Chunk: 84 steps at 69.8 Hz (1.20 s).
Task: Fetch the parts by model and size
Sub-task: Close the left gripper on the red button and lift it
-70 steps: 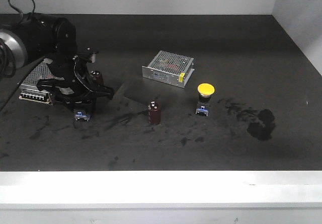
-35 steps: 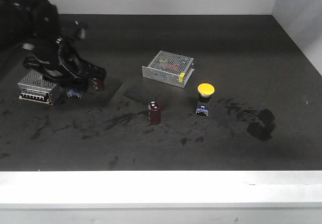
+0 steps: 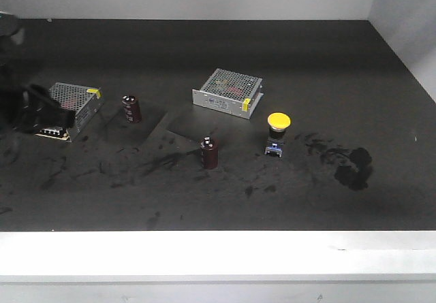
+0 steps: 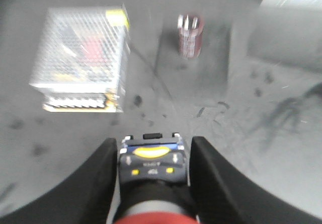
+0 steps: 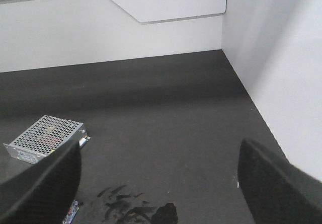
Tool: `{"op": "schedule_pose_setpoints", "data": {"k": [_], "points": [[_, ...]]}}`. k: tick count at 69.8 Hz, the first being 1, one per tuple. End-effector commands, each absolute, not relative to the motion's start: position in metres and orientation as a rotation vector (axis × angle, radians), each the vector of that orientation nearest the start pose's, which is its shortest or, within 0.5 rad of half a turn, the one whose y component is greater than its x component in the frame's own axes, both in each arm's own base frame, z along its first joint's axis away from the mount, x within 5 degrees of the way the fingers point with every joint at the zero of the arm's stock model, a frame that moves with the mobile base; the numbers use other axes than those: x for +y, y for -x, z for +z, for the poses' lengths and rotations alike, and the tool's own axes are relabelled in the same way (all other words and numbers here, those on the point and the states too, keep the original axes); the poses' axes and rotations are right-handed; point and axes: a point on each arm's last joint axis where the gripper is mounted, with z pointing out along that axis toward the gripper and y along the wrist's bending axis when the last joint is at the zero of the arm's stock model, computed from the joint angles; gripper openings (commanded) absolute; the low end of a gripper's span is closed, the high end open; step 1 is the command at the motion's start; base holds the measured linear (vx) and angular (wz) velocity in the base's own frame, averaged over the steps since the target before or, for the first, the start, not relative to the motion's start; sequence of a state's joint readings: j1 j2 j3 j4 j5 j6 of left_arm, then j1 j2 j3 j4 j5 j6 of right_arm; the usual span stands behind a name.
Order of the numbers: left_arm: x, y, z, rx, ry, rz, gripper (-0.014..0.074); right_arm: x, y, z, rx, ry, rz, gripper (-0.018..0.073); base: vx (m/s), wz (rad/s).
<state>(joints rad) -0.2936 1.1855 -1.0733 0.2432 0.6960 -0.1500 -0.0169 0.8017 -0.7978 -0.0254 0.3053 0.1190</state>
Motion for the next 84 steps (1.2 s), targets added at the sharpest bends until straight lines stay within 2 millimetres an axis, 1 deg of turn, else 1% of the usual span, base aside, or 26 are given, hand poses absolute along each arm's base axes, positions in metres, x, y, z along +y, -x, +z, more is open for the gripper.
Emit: {"op": "schedule_pose_setpoints", "data": {"k": [1,15,23,39,47,56,61,66,73,79,84], "points": [[-0.052,-0.219,0.376,2.076,-0.281,0.011,-0.0006,-0.004,-0.168,0.392,1.689,-0.089,0.039,0.0594,0.0,0.0],[-0.04,-0.171,0.371,1.943,-0.28,-0.015,-0.0006,-0.004,-0.168,0.391,1.693,-0.09,0.039,0.0594,0.0,0.0],[-0.031,-0.14,0.367,1.841,-0.275,-0.03,-0.0006,-0.004,-0.168,0.391,1.693,-0.09,0.039,0.0594,0.0,0.0],[-0.014,-0.083,0.346,1.691,-0.26,-0.037,-0.0006,-0.004,-0.168,0.391,1.691,-0.09,0.039,0.0594,0.0,0.0],[-0.007,-0.06,0.337,1.619,-0.244,-0.044,-0.0006,-0.004,-0.168,0.392,1.684,-0.088,0.038,0.0594,0.0,0.0],[-0.002,-0.044,0.327,1.571,-0.231,-0.049,-0.0006,-0.004,-0.169,0.394,1.669,-0.083,0.033,0.0594,0.0,0.0],[0.0,-0.038,0.324,1.547,-0.224,-0.051,-0.0006,-0.004,-0.169,0.395,1.649,-0.082,0.035,0.0594,0.0,0.0],[0.001,-0.033,0.324,1.527,-0.228,-0.041,-0.0006,-0.004,-0.169,0.396,1.638,-0.087,0.043,0.0594,0.0,0.0],[0.002,-0.033,0.322,1.523,-0.247,-0.005,-0.0006,-0.003,-0.171,0.394,1.651,-0.086,0.046,0.0594,0.0,0.0],[0.003,-0.033,0.322,1.525,-0.248,-0.002,-0.0006,0.005,-0.177,0.391,1.68,-0.038,0.069,0.0594,0.0,0.0],[0.003,-0.033,0.322,1.525,-0.248,-0.002,-0.0006,0.017,-0.183,0.391,1.71,0.051,0.092,0.0594,0.0,0.0]]}}
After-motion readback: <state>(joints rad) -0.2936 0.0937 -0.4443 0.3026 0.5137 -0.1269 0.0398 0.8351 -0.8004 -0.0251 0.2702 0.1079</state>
